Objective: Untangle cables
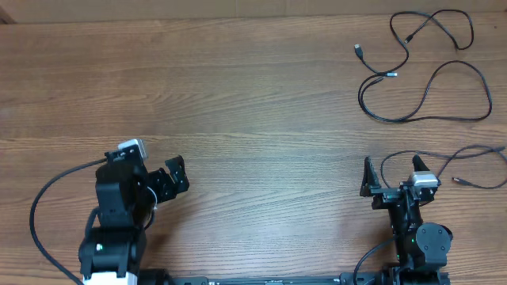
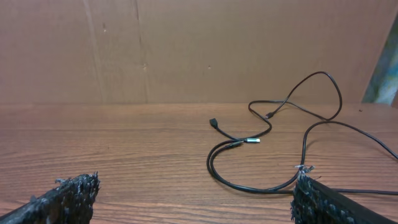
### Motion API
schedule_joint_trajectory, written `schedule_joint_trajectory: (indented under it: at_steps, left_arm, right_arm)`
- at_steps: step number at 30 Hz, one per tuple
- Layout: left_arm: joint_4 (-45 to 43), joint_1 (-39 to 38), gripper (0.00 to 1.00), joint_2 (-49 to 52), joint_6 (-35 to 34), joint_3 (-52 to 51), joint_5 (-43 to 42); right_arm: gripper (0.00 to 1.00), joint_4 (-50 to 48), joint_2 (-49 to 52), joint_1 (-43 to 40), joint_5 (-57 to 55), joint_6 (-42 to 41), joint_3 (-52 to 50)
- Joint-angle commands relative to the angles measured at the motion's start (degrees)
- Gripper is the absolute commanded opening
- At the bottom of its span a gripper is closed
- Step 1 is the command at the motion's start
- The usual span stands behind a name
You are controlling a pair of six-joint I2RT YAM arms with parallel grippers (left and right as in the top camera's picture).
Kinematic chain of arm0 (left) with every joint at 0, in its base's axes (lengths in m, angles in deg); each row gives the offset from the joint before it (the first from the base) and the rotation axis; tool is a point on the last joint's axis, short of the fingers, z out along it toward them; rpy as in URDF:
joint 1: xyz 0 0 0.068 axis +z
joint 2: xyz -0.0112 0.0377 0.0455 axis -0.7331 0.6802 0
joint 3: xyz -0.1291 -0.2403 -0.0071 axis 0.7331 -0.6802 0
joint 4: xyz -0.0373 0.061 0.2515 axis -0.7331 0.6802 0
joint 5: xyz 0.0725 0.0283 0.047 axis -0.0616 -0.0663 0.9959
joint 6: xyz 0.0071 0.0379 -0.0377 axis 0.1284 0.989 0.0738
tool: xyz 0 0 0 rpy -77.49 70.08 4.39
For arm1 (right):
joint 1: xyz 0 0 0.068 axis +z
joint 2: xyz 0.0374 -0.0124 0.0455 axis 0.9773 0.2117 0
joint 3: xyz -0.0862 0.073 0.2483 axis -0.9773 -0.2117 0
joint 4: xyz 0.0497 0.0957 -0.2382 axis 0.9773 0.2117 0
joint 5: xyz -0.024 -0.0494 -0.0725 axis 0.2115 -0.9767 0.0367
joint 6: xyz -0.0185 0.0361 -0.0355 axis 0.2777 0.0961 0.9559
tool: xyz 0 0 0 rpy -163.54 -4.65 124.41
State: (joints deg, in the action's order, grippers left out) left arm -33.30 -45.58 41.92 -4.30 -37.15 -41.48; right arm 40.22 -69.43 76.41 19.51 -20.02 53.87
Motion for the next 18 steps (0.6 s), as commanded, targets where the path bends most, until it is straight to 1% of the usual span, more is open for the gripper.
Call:
schedule_joint_trajectory:
  at_steps: [1,5,12,18]
  left_arm:
    - [-1.9,0.3,1.00,-3.7,1.5,-3.1,-1.1]
    - [-4.0,0.3,1.00,-8.1,1.5,-6.3,-1.4]
    - [-5.0,0.3,1.00,-16.9,1.5,-10.5,-1.4]
    - [-8.1,0.3,1.00,-21.7,1.5,-14.6,-1.4]
  right_arm:
    - [1.00,-0.3,-0.6,0.0,-0.3,-0.3,-0.6]
    - [1.00,-0.3,-0.6,0.0,-0.3,-0.3,-0.6]
    - [1.00,-0.3,-0.6,0.0,-0.3,-0.3,-0.6]
    - [1.00,-0.3,-0.6,0.0,-0.3,-0.3,-0.6]
